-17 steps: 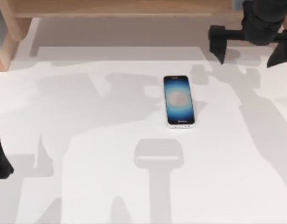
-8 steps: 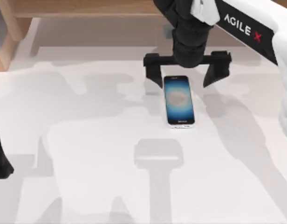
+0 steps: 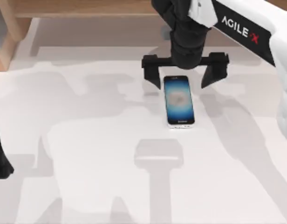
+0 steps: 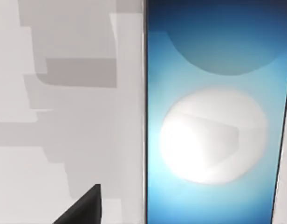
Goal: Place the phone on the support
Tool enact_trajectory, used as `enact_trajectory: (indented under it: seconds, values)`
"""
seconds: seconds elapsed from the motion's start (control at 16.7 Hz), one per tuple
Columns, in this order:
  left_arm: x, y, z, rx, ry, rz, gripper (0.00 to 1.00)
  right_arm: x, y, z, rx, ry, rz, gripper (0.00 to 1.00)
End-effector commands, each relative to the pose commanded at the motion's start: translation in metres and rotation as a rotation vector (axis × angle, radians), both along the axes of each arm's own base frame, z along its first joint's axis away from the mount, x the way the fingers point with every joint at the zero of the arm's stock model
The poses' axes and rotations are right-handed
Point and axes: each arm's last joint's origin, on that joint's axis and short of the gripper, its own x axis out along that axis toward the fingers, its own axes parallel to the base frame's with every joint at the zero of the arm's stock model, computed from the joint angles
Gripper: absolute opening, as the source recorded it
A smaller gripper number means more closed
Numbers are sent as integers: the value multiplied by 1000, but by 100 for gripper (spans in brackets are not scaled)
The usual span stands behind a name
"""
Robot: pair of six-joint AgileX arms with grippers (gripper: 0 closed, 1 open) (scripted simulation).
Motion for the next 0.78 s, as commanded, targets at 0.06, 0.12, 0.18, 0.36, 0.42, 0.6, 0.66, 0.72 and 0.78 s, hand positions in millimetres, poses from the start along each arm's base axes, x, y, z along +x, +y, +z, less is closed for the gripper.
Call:
enact_trajectory:
  seconds: [0.06, 0.12, 0.18, 0.36, 0.42, 0.6, 0.66, 0.72, 0.78]
  values:
    - [0, 0, 0, 0, 0, 0, 100, 1, 1, -7, 0, 1, 1, 100]
    - [0, 0, 0, 0, 0, 0, 100, 2, 1, -17, 0, 0, 1, 100]
    - [0, 0, 0, 0, 0, 0, 100, 4, 1, -27, 2, -3, 1, 100]
    - [0, 0, 0, 0, 0, 0, 100, 7, 2, -61, 4, -7, 1, 100]
    - [0, 0, 0, 0, 0, 0, 100, 7, 2, -69, 3, -4, 1, 100]
    - [0, 0, 0, 0, 0, 0, 100, 7, 2, -74, 1, -2, 1, 100]
    - [0, 0, 0, 0, 0, 0, 100, 7, 2, -74, 1, -2, 1, 100]
    - [0, 0, 0, 0, 0, 0, 100, 7, 2, -74, 1, -2, 1, 100]
    - [0, 0, 0, 0, 0, 0, 100, 7, 2, -74, 1, -2, 1, 92]
